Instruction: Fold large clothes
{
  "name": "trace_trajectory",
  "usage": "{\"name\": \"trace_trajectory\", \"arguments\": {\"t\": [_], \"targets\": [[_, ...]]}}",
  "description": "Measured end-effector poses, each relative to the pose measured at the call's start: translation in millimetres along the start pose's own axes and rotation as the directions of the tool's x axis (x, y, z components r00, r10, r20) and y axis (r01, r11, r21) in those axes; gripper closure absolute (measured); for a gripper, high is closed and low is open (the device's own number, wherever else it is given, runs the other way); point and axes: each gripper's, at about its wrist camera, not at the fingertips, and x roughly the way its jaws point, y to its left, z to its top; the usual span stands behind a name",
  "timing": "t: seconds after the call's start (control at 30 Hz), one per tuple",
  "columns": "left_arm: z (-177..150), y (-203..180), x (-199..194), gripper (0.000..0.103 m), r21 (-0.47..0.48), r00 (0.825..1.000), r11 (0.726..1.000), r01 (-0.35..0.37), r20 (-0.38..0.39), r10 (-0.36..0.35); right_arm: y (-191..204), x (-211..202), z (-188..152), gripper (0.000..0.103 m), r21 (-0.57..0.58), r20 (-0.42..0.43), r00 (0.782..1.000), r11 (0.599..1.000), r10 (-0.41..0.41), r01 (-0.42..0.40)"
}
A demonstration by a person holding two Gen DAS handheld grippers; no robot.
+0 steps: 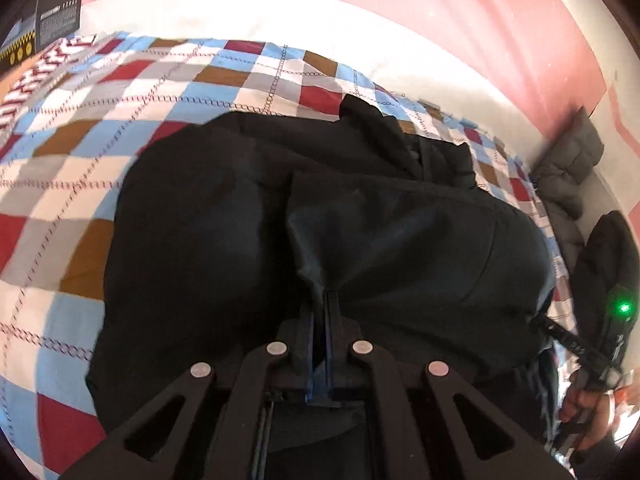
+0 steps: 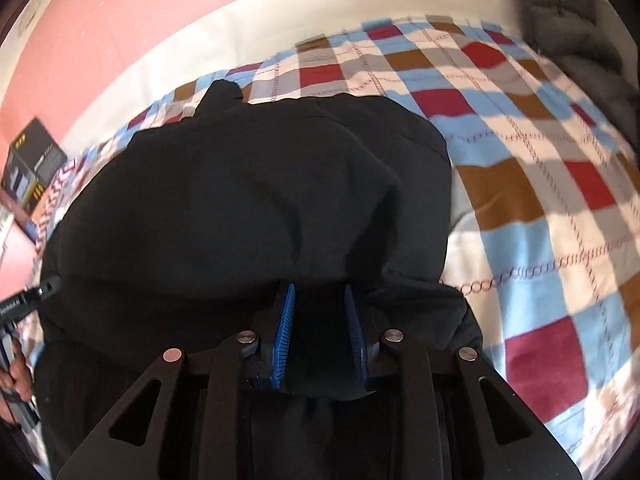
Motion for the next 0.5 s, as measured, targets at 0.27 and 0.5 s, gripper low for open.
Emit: {"name": "trace_trajectory", "arguments": {"t": [0.27,0.5], "targets": [[6.4,-4.8,-33.1,0.094,0.037,0.998,0.999,-0.002,0.059,0.0,-18.9,-34.7,25.0,0.077,0.026,0.106,0.994,0.999,0.017,-0.02],[-1.1,1.5,-51.5,0.094,-0.009,0.986,0.993,-0.12,0.114,0.12,-12.1,35.2,17.6,0.075,-0.09,-0.037,0.998,0.995,-0.042,0.038]]}}
